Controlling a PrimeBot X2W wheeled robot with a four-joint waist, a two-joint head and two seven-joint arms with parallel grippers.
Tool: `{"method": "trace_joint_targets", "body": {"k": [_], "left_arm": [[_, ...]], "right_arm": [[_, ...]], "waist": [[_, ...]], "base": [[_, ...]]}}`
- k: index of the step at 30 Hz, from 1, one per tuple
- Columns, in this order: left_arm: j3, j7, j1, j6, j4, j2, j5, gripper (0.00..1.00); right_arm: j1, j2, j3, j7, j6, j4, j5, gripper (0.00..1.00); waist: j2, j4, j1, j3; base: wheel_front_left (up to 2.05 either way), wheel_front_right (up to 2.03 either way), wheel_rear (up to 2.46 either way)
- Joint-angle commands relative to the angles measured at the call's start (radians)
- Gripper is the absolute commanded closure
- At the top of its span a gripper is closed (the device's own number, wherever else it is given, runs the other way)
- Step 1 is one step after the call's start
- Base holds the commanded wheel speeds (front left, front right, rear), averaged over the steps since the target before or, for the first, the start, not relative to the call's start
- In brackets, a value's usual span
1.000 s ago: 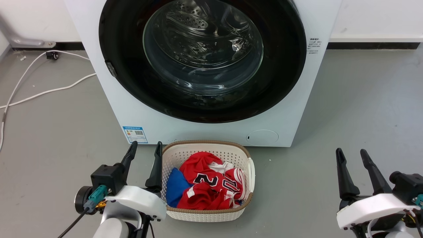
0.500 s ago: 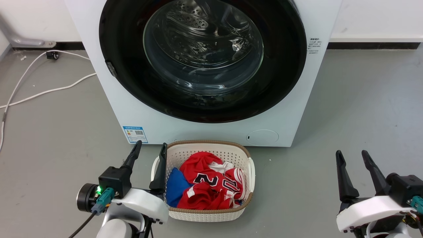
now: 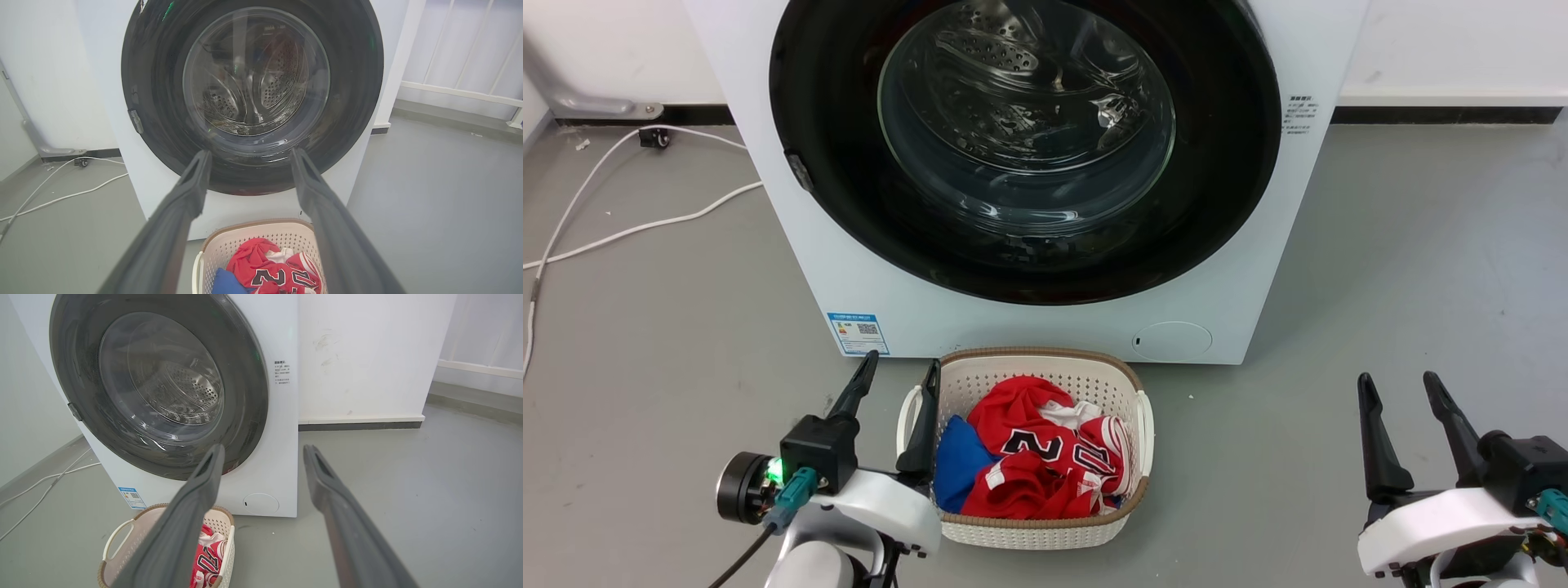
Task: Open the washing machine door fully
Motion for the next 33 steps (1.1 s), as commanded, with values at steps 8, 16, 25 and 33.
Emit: {"method": "trace_joint_targets", "body": {"k": [8,16,25,33], "left_arm": [[0.007,-0.021,-0.011,-0.008,0.017,-0.009,0.069,0.0],[0.023,-0.025,-0.013,-0.017,0.026,-0.018,0.064,0.0],[0.034,-0.024,-0.013,-0.028,0.037,-0.029,0.069,0.0],[0.044,-0.024,-0.015,-0.031,0.036,-0.034,0.077,0.0]], "right_arm": [[0.016,0.004,-0.008,-0.018,0.0,0.004,-0.045,0.0],[0.012,0.004,-0.012,-0.028,0.0,0.016,-0.038,0.0],[0.015,0.004,-0.019,-0.034,0.0,0.024,-0.042,0.0],[0.006,0.004,-0.016,-0.021,0.0,0.036,-0.011,1.0]], "waist": [[-0.0001,0.003,0.0,0.001],[-0.0001,0.005,0.0,0.003],[-0.0001,0.009,0.0,0.002],[-0.0001,0.01,0.0,0.007]], "base": [[0.0,0.0,0.0],[0.0,0.0,0.0],[0.0,0.0,0.0],[0.0,0.0,0.0]]}}
